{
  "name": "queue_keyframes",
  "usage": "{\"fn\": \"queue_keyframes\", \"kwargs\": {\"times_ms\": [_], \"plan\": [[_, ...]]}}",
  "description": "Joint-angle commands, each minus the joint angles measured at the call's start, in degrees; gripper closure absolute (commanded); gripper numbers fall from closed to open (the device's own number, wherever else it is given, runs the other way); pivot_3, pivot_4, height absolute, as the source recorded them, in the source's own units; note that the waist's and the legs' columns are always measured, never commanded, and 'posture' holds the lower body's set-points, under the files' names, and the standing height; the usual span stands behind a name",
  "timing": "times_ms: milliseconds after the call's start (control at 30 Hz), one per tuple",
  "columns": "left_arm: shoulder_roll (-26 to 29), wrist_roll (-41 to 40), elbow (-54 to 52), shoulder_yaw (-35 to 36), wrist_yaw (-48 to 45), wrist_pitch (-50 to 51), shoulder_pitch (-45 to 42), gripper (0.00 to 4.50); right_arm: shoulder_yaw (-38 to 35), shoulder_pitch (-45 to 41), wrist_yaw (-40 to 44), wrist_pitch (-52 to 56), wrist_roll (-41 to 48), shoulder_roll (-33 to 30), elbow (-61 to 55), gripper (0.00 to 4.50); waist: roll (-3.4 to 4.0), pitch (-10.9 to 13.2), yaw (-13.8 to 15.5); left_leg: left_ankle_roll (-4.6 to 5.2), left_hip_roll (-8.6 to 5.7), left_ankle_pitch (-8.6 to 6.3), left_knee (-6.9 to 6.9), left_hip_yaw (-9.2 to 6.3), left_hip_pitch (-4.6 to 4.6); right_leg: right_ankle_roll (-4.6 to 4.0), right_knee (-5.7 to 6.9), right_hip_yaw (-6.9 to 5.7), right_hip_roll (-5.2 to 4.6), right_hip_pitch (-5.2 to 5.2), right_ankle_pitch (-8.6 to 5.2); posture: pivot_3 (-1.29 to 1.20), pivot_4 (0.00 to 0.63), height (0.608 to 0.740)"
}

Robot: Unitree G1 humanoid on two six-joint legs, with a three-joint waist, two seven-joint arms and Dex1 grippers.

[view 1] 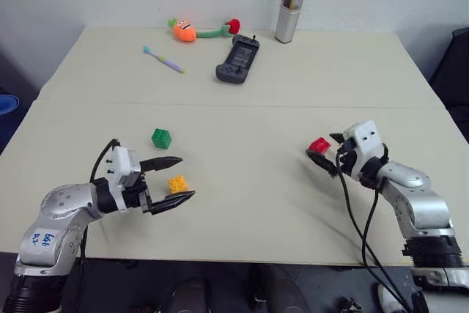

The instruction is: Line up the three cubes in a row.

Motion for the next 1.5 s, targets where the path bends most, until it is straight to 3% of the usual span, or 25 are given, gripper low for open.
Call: {"fn": "queue_keyframes", "kwargs": {"times_ms": [33,200,300,367,533,967,1133,1267,1500], "plan": [[-0.2,0.2,-2.6,0.6,1.0,-0.5,0.0,0.00,-0.4,-1.8,1.9,-3.2,-0.2,0.5,2.5,0.39,0.00,0.0,0.0,0.00,0.00,0.00,0.00,0.00,-0.01,0.00,0.00,0.00,0.00,-0.01,0.00,0.00,0.150,0.740],[-0.1,0.2,-3.5,0.6,1.8,0.2,0.3,0.00,-0.5,-1.8,6.5,-6.2,0.5,0.3,3.9,1.99,0.00,0.0,-0.2,-0.02,0.01,0.01,0.00,0.01,0.00,0.01,0.02,0.00,0.00,0.00,0.01,0.00,0.150,0.740],[0.0,0.2,-3.7,0.6,1.9,0.6,0.3,0.00,-0.1,-0.1,15.1,-8.4,2.9,-1.9,1.2,3.01,0.00,0.0,-0.1,-0.02,0.02,0.01,-0.03,0.00,0.01,0.01,0.01,-0.01,0.01,0.00,0.01,0.00,0.150,0.740],[0.2,0.2,-3.7,0.4,1.8,0.9,0.0,0.00,1.2,0.1,23.3,-14.9,4.2,-3.0,-2.4,3.02,0.04,0.0,0.0,-0.01,0.01,0.01,-0.03,-0.01,-0.01,0.01,0.00,-0.02,0.01,-0.01,0.01,0.00,0.150,0.740],[0.4,0.2,-3.8,-0.2,1.3,1.7,-0.4,0.00,10.0,-1.3,34.8,-10.5,4.8,-6.0,-9.9,3.02,0.04,0.0,-0.3,0.04,0.05,-0.03,-0.05,-0.01,0.10,0.03,0.03,-0.02,0.04,0.03,0.02,0.00,0.150,0.740],[0.3,0.5,-4.5,-0.4,2.0,2.2,-0.1,0.00,14.9,-0.9,36.1,-18.2,-0.3,-2.4,-1.8,3.02,0.03,0.0,-0.2,0.01,0.02,-0.02,0.11,-0.04,-0.02,0.02,0.02,-0.07,-0.03,0.01,0.01,0.00,0.150,0.740],[0.5,0.8,-3.8,0.3,1.8,1.6,0.0,0.00,14.4,-0.7,37.5,-22.5,-0.8,-3.0,-2.7,1.32,0.03,0.0,0.0,-0.01,0.03,-0.01,0.10,-0.05,-0.01,0.02,0.04,-0.08,-0.01,0.02,0.01,0.00,0.150,0.740],[2.2,1.3,-1.3,3.3,0.9,1.0,1.3,0.00,11.0,2.5,38.3,-21.8,3.6,-5.2,-9.7,0.04,0.04,0.0,0.1,-0.01,0.03,-0.02,0.10,-0.06,-0.03,0.02,0.02,-0.09,-0.02,0.01,0.01,0.00,0.150,0.740],[8.1,1.9,10.9,17.2,-2.8,-1.2,9.4,0.00,-1.5,14.6,30.0,-14.9,13.8,-5.0,-21.9,0.04,0.03,0.0,-0.1,0.09,0.08,-0.10,-0.07,-0.07,0.06,-0.04,-0.01,-0.11,-0.01,0.01,-0.02,0.00,0.150,0.740]]}}
